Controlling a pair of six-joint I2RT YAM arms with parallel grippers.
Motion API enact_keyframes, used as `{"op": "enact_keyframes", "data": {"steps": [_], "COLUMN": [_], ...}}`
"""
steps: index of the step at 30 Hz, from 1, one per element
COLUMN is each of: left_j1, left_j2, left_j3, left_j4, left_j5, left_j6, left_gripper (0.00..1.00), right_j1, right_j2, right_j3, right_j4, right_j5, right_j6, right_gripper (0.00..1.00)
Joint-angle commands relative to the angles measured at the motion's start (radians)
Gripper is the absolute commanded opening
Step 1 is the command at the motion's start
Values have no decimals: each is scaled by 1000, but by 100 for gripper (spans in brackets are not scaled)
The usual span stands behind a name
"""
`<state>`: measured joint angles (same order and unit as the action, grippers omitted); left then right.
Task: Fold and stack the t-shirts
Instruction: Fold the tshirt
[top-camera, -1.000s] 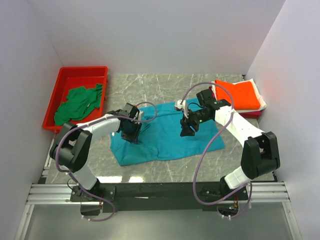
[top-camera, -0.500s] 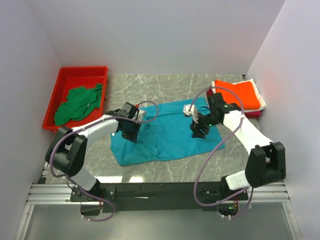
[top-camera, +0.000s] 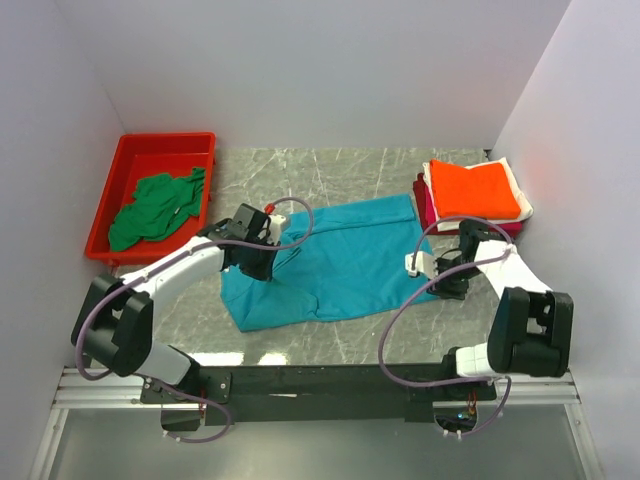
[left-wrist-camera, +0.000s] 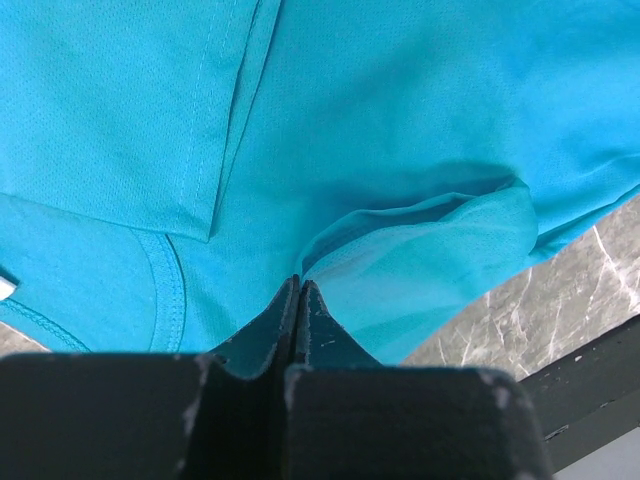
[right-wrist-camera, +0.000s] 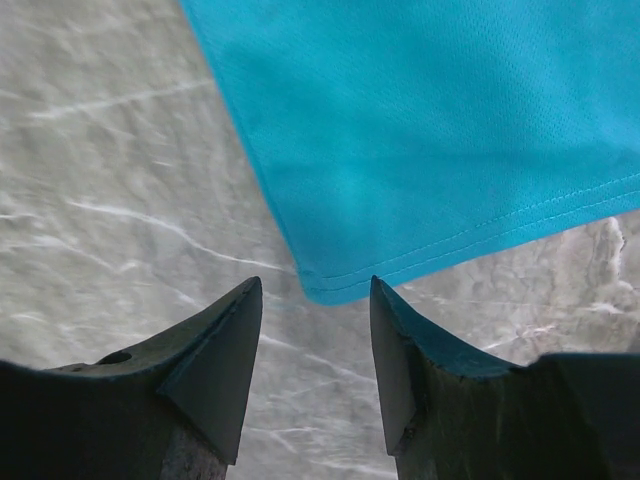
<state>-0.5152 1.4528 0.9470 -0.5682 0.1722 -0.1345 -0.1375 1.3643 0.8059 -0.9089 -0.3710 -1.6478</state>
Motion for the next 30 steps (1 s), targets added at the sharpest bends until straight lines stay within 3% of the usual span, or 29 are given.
{"op": "enact_keyframes", "data": {"steps": [1, 13, 20, 30], "left_j1": [-5, -5, -3, -2], "left_j2": [-48, -86, -120, -202], "left_j3": [-7, -1, 13, 35], "left_j4": [30, 25, 24, 17], "left_j5": [24, 42, 33, -45], "left_j6": [24, 23, 12, 9], "left_gripper": [1, 1, 1, 0], "right_j1": [-1, 15, 21, 21], "right_j2": [50, 168, 159, 104], "right_j3": [9, -13, -28, 107], "right_j4": [76, 151, 177, 61], "right_j5": [56, 81, 83, 0], "right_j6": [-49, -18, -6, 59], "right_gripper": [53, 43, 14, 10]}}
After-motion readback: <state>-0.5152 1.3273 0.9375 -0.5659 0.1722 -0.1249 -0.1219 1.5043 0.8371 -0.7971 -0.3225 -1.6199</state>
